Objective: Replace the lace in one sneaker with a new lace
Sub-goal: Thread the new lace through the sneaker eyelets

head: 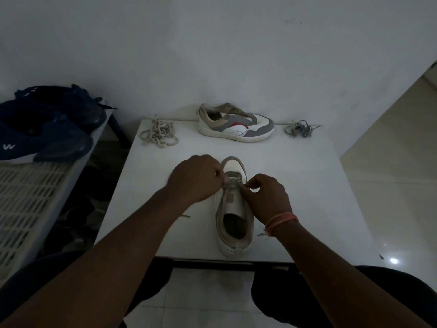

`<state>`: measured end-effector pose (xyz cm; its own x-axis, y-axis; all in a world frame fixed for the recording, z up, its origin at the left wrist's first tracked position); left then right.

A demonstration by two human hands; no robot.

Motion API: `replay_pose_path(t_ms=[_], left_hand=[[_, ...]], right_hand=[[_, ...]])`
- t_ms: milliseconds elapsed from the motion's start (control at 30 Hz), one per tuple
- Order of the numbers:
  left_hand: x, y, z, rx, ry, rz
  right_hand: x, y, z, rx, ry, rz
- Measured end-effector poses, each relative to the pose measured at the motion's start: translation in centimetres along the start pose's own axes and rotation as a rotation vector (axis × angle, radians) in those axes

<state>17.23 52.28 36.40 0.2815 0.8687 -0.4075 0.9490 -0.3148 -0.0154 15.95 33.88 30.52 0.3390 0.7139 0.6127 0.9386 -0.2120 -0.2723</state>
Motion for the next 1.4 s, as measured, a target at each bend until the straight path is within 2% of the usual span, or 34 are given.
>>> replay_pose_path(t_ms=[100, 167, 200, 233, 267, 367, 400, 433, 500, 533, 600, 633, 700, 800, 867, 1033, 1200, 1233, 1300, 1367, 1400], left_hand=[[0.1, 0.6, -1.7, -0.062, -0.530, -0.123], [-0.1, 0.3, -2.3, -0.232, -1.057, -0.289], [0.1, 0.2, -2.1, -0.285, -1.221, -0.393], [0.3, 0.1, -1.6, -0.306, -1.234, -0.454], [0.8, -0.1, -1.2, -0.283, -1.015, -0.484], [2.1, -1.0, -0.6, -0.093, 0.109, -0.426], [2.1, -1.3, -0.3, -0.068, 0.309, -0.413], [1.8, -1.4, -0.1, -0.097, 0.373, -0.389], [0.8, -1.1, 0.8, -0.183, 0.259, -0.284], [0.2, -0.8, 1.6, -0.184, 0.115, -0.227], [-0.9, -0.7, 3.5, -0.084, -0.155, -0.201], [-1.0, -0.7, 4.2, -0.060, -0.192, -0.185], [-0.4, -0.8, 4.4, -0.092, -0.167, -0.180], [1.1, -0.7, 4.0, -0.094, -0.207, -0.241], [1.6, -0.6, 4.1, -0.089, -0.221, -0.259], [1.7, -0.5, 4.6, -0.112, -0.283, -0.278], [2.6, -0.2, 5.0, -0.087, -0.443, -0.341], [2.7, -0.2, 5.1, -0.087, -0.456, -0.354], [2.8, -0.2, 5.0, -0.096, -0.471, -0.371], [3.1, -0.1, 5.1, -0.105, -0.481, -0.373], [3.1, -0.2, 5.2, -0.101, -0.485, -0.373]], right_hand=[[0.0, 0.0, 0.0, 0.010, -0.005, -0.002], [-0.1, 0.0, 0.0, 0.016, -0.006, -0.011], [0.0, 0.0, 0.0, 0.016, -0.013, -0.020], [0.0, -0.1, 0.1, 0.015, -0.019, -0.032], [0.1, -0.1, 0.1, 0.013, -0.024, -0.045], [0.5, -0.6, 0.2, -0.006, -0.033, -0.099], [0.6, -0.7, 0.3, -0.013, -0.037, -0.119], [0.7, -0.8, 0.5, -0.018, -0.042, -0.133], [1.0, -0.8, 0.8, -0.022, -0.057, -0.141], [1.1, -0.8, 0.9, -0.029, -0.066, -0.144], [1.2, -1.0, 1.2, -0.041, -0.093, -0.159], [1.2, -1.0, 1.2, -0.045, -0.106, -0.166], [0.8, -0.7, 1.1, -0.020, -0.077, -0.134], [-0.1, 0.8, 0.3, 0.061, 0.139, 0.001], [0.0, 1.1, 0.1, 0.080, 0.182, 0.033], [2.2, -1.1, 1.7, -0.008, -0.130, -0.214], [3.2, -1.4, 2.1, -0.091, -0.225, -0.288], [3.1, -1.1, 1.6, -0.142, -0.211, -0.275], [1.9, 0.3, -0.6, -0.263, -0.078, -0.099], [0.2, 1.8, -2.7, -0.281, 0.081, 0.139], [-0.4, 2.3, -3.2, -0.271, 0.116, 0.189]])
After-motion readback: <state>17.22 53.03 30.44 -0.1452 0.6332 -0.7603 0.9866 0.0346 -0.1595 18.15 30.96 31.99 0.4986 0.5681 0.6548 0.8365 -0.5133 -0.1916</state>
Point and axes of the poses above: each hand's wrist, its own y-axis towards the middle knuckle, its own z-axis out of the palm, x = y × z, the point moved 4 cm from there along y, towards the middle knuckle, and after that the axes turned 13 degrees about z, right-handed, at the moved point
